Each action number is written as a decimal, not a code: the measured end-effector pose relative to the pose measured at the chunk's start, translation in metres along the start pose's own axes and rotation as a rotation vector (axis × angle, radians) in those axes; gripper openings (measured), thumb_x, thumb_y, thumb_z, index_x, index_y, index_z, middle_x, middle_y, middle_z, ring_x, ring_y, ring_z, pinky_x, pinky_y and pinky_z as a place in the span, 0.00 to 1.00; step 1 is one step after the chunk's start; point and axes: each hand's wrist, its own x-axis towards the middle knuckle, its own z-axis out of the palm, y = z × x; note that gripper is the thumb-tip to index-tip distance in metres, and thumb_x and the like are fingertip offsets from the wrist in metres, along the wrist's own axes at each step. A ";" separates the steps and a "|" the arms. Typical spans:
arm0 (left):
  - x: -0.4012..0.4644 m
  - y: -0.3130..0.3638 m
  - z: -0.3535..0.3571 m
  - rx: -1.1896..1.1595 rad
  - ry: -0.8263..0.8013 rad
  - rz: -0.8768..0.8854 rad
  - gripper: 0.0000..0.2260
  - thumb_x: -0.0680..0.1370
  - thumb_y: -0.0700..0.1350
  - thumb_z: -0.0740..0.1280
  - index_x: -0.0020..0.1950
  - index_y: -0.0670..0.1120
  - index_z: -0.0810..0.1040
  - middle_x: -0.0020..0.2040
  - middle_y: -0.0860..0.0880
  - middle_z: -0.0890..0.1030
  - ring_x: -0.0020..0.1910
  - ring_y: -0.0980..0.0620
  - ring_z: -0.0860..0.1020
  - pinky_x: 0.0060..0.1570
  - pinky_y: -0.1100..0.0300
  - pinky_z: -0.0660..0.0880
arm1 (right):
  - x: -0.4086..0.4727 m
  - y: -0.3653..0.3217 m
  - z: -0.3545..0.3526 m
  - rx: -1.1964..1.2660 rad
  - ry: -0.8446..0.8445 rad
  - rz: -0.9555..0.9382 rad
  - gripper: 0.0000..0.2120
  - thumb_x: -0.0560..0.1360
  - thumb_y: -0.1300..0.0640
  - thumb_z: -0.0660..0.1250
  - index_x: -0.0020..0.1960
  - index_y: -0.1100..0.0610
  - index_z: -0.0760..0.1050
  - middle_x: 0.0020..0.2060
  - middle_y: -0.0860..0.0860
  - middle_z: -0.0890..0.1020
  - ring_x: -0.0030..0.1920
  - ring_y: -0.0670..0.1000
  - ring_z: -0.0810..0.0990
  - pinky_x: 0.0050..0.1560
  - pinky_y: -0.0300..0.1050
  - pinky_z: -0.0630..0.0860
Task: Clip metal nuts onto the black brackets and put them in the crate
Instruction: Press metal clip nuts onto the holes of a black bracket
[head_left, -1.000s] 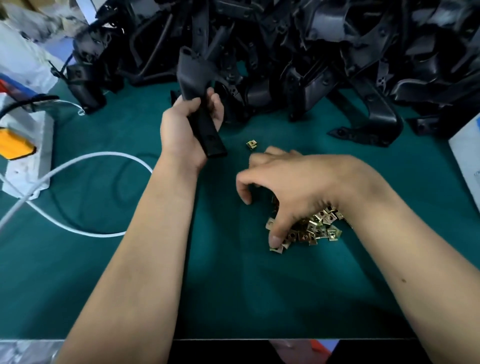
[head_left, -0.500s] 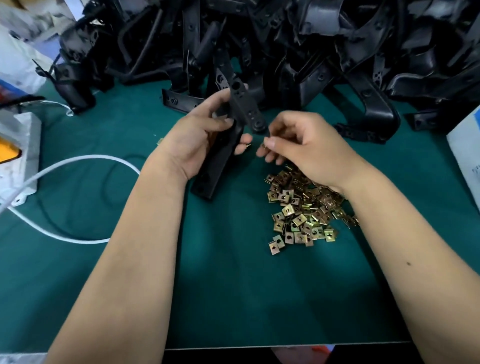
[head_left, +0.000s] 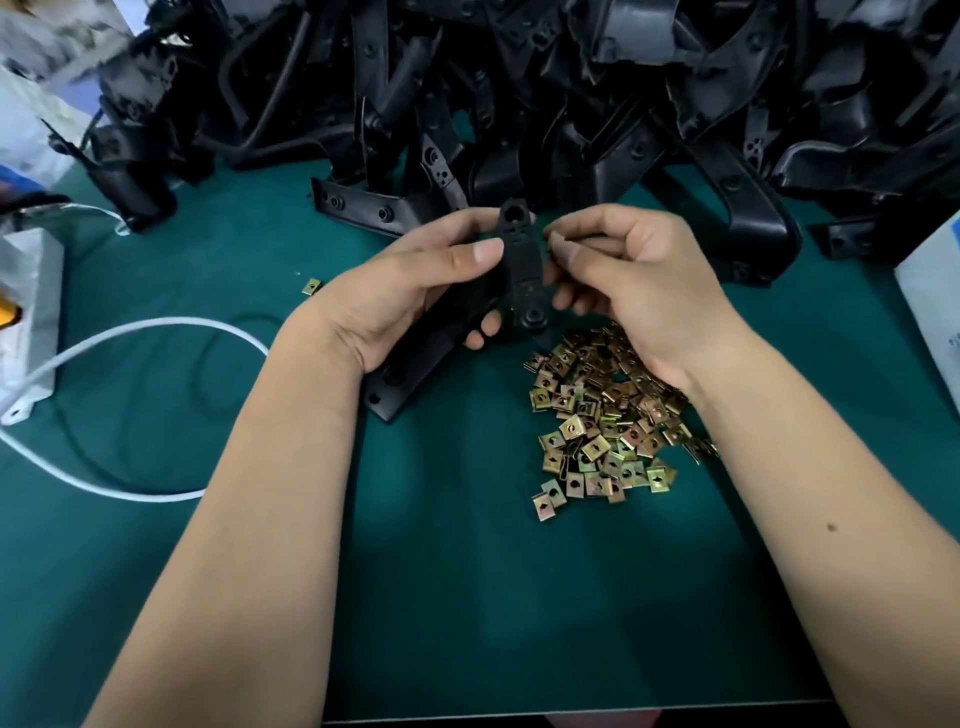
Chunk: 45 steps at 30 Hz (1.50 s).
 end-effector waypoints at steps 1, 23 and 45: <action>0.000 0.000 0.000 -0.009 0.007 -0.002 0.30 0.76 0.51 0.70 0.76 0.42 0.69 0.55 0.36 0.78 0.41 0.44 0.76 0.38 0.54 0.74 | 0.000 0.000 -0.001 -0.004 -0.006 0.002 0.07 0.81 0.65 0.68 0.59 0.62 0.78 0.38 0.54 0.87 0.34 0.51 0.82 0.34 0.41 0.76; -0.003 0.004 0.005 0.076 -0.014 0.038 0.33 0.73 0.41 0.75 0.77 0.45 0.68 0.56 0.42 0.78 0.42 0.50 0.76 0.37 0.57 0.75 | 0.000 0.001 0.004 0.122 0.073 -0.090 0.10 0.79 0.68 0.69 0.50 0.55 0.86 0.41 0.51 0.86 0.41 0.48 0.81 0.40 0.40 0.79; -0.001 0.005 0.013 0.139 0.022 -0.017 0.25 0.75 0.43 0.73 0.71 0.45 0.72 0.44 0.45 0.83 0.34 0.47 0.76 0.32 0.57 0.77 | -0.003 -0.006 0.005 0.147 0.105 -0.041 0.05 0.78 0.68 0.70 0.47 0.61 0.84 0.35 0.53 0.83 0.35 0.48 0.78 0.32 0.38 0.75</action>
